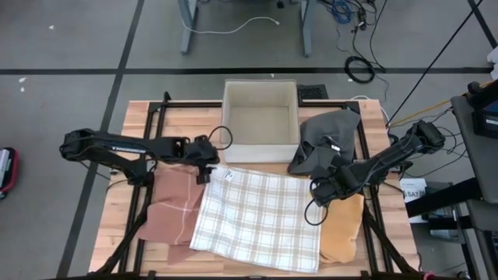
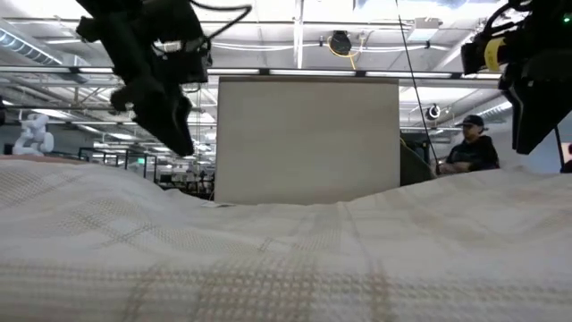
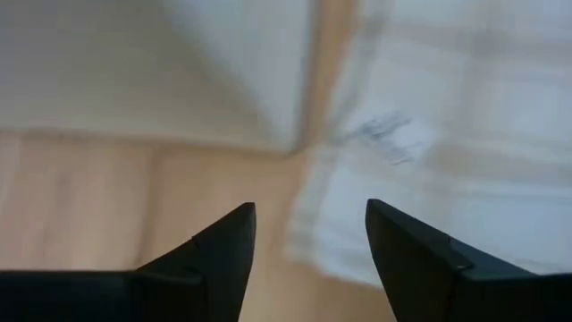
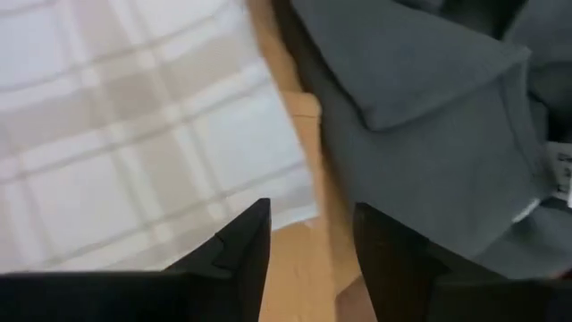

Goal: Fold towel
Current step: Fold the white patterned towel

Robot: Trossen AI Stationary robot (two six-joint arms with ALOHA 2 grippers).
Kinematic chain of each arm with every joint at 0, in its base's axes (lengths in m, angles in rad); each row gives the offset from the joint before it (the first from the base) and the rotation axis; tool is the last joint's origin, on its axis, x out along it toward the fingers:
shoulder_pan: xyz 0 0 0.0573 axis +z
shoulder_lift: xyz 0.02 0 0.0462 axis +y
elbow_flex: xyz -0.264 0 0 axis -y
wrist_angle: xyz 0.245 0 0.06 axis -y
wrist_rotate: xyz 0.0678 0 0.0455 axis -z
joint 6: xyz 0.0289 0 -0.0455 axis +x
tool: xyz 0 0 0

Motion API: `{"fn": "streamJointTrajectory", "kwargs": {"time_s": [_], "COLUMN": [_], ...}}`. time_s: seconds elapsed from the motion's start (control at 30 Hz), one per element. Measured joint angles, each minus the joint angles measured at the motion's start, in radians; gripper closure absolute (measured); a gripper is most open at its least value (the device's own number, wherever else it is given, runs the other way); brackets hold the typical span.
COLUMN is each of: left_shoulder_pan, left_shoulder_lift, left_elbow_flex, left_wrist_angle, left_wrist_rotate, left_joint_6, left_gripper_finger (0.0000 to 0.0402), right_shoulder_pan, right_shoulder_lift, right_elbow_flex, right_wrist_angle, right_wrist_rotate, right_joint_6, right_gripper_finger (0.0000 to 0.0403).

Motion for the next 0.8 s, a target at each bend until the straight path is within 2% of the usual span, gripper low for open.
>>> {"fn": "streamJointTrajectory", "kwargs": {"time_s": [0.17,0.23,0.33,0.57,0.7,0.8], "left_shoulder_pan": [-0.088,-0.140,-0.227,-0.427,-0.503,-0.542], "left_shoulder_lift": [-0.004,0.008,0.018,0.055,0.114,0.177], "left_elbow_flex": [0.002,0.003,0.002,0.002,0.003,0.002], "left_wrist_angle": [0.049,0.091,0.148,0.498,0.715,0.815], "left_wrist_rotate": [0.241,0.291,0.295,0.293,0.283,0.252], "left_joint_6": [-0.005,-0.011,-0.031,-0.026,0.002,0.016], "left_gripper_finger": [0.0181,0.0181,0.0181,0.0181,0.0181,0.0181], "right_shoulder_pan": [0.044,0.068,0.112,0.203,0.239,0.267], "right_shoulder_lift": [0.000,0.000,0.000,0.000,0.000,0.004], "right_elbow_flex": [0.002,0.002,0.002,0.002,0.002,0.002], "right_wrist_angle": [0.058,0.114,0.234,0.561,0.645,0.696], "right_wrist_rotate": [-0.002,-0.006,-0.008,-0.007,-0.006,-0.006], "right_joint_6": [0.008,-0.010,-0.066,-0.249,-0.267,-0.266], "right_gripper_finger": [0.0257,0.0257,0.0258,0.0259,0.0259,0.0259]}}
